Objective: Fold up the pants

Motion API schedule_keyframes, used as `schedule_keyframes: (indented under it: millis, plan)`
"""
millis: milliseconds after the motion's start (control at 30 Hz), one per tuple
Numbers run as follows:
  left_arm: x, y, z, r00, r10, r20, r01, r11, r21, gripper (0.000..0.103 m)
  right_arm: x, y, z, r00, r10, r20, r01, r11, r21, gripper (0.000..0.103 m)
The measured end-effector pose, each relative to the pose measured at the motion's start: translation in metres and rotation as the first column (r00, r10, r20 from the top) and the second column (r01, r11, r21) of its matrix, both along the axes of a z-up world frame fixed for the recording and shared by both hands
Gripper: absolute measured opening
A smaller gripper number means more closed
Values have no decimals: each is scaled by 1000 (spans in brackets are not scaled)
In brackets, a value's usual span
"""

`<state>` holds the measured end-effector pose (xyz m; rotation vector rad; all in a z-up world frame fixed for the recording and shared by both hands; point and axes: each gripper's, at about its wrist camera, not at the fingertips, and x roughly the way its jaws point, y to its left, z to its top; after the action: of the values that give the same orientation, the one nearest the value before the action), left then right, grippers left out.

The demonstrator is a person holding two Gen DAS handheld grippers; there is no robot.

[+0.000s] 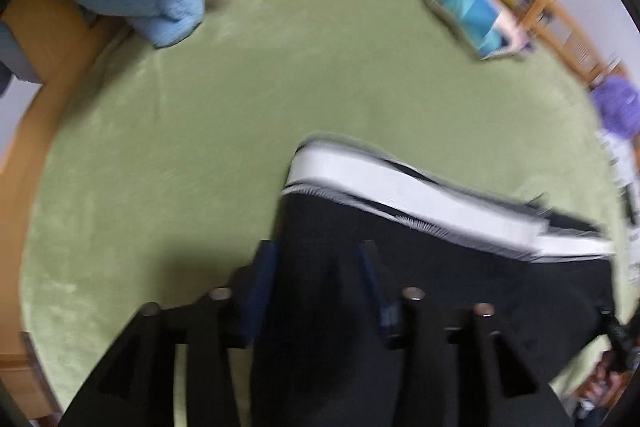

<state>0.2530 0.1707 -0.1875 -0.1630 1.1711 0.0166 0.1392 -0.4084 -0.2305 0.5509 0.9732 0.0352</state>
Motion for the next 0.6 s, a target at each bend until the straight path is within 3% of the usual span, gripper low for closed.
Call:
schedule_keyframes:
  millis: [67,133,267,333,400,467,567,600]
  plan:
    - [-9,-4,-8,1000,-15,-1,15,1000,11,64,-12,-6,-11,1000,4,-20,-3,1000,29,44]
    - [-23,-6,-10,1000,-22,16,22,1000,17,70,-26,-17,-10,999,-28,-32,31,997,68,63]
    - [-54,-19,-4,998,-42,48,41,999,8,71,-54,-46,5,994,-107,20,104,987,123,69]
    - [-65,-22,-2,997,-43,60,44,999,-29,72,-55,-58,6,987,-156,42,149,981,127,81]
    - [-75,-33,0,996,-52,67,57,996,-72,72,-47,-70,1,982,-187,34,177,965,194,87]
    - [-83,-46,0,995,-70,73,79,990,-117,72,-35,-80,-18,976,-218,-12,212,931,297,87]
    - [-94,-62,2,991,-94,94,109,979,-173,72,-21,-92,-39,955,-293,-54,291,878,379,89]
    - [-97,-66,4,989,-106,100,124,973,-197,72,-21,-96,-39,947,-319,-43,309,864,397,83]
